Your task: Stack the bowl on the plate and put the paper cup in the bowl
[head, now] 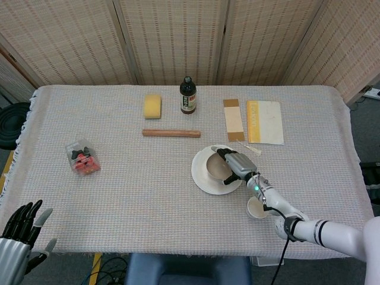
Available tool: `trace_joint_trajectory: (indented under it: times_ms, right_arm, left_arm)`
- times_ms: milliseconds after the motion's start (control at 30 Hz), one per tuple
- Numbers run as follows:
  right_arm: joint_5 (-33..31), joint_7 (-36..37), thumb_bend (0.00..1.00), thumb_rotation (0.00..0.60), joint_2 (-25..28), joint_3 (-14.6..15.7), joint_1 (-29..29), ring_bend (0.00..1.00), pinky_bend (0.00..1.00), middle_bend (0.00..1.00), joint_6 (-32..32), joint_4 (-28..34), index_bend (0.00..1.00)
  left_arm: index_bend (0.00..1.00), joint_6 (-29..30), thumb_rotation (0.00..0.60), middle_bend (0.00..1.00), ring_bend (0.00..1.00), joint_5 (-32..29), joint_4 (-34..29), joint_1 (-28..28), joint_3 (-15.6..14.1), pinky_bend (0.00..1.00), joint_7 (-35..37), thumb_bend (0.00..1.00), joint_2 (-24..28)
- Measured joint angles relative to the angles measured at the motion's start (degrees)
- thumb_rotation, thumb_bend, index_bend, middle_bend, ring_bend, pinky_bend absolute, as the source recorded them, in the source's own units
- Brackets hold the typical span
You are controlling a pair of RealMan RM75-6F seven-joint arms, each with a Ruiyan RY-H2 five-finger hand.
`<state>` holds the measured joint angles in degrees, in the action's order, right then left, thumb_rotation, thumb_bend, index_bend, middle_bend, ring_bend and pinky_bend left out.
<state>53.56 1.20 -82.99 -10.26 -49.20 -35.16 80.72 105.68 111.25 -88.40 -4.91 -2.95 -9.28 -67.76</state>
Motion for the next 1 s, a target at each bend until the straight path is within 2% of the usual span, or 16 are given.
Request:
trace_joint_trajectory:
  times_ms: [100, 167, 233, 700, 833, 1000]
  right_arm:
    - [-0.5, 0.1, 0.23, 0.600, 0.0, 0.2, -0.5, 0.07, 0.21, 0.03, 1.3, -0.3, 0.00]
    - [-0.5, 0.4, 0.20, 0.600, 0.2, 0.2, -0.6, 0.02, 0.07, 0.00, 2.1, -0.1, 0.00]
    - [-0.3, 1.2, 0.18, 0.600, 0.7, 0.0, -0.8, 0.00, 0.00, 0.00, 3.0, 0.3, 0.00]
    - [3.9, 3.8, 0.16, 0.600, 7.9, -0.9, 0.9, 0.00, 0.00, 0.00, 1.6, 6.8, 0.00]
    - [6.1, 4.3, 0.16, 0.600, 11.7, -0.9, 2.0, 0.00, 0.00, 0.00, 0.9, 11.5, 0.00]
    - [11.5, 5.1, 0.16, 0.600, 19.0, -0.3, 4.5, 0.00, 0.00, 0.00, -0.9, 20.2, 0.00]
  left_arm:
    - [0.14, 0.1, 0.600, 0.01, 0.01, 0.0, 0.1, 0.0, 0.0, 0.15, 0.1, 0.31, 0.0]
    - [0.14, 0.1, 0.600, 0.01, 0.01, 0.2, 0.1, 0.0, -0.1, 0.15, 0.1, 0.31, 0.0]
    - [0.14, 0.1, 0.600, 0.01, 0.01, 0.3, 0.2, 0.1, -0.1, 0.15, 0.0, 0.31, 0.0]
    - [0.14, -0.7, 0.600, 0.01, 0.01, -0.1, 0.1, 0.3, -0.1, 0.15, -0.8, 0.31, -0.4]
    - [0.14, -1.1, 0.600, 0.01, 0.01, -0.4, 0.2, 0.4, 0.0, 0.15, -1.0, 0.31, -0.5]
    - [0.14, -1.2, 0.600, 0.01, 0.01, -0.3, 0.1, 0.5, 0.0, 0.15, -1.6, 0.31, -0.7]
